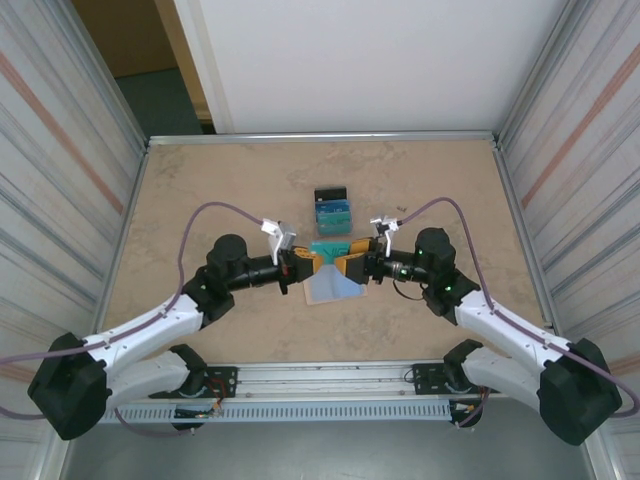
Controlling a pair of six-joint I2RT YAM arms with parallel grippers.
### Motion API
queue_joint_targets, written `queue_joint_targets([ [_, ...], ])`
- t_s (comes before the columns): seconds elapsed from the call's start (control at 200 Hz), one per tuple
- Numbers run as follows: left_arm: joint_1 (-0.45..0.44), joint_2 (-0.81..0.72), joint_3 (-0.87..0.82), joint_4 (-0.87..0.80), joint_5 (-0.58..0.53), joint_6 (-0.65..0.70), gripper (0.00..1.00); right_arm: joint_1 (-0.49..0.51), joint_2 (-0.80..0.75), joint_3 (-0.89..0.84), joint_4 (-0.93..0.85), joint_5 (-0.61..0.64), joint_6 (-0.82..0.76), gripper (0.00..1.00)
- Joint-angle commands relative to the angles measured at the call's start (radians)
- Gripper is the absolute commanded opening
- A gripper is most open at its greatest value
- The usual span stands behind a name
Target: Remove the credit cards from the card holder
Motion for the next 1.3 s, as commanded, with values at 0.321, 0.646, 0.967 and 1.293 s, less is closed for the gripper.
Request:
queue_joint_targets([
  [0.321,-0.011,-0.022,0.046,-0.081,0.004,0.045,0.15,0.014,-0.011,0.042,-0.003,-0.068,-0.017,0.00],
  [0.646,0.028,-0.050,0.310,-0.669,0.033,0.431,0.58,0.017,-0.076,0.150,-0.423,-0.090,-0.251,0.00],
  [0.967,0.025,0.185,0.613,-1.066,0.174,0.713,0.57,0.046,0.010,0.236,-0.546,-0.162,-0.347,0.00],
  [1.293,0.020,0.316,0.716,-1.155,0.189,0.801,0.00,0.048,0.023,0.246,-0.557,-0.122,-0.361,0.00],
])
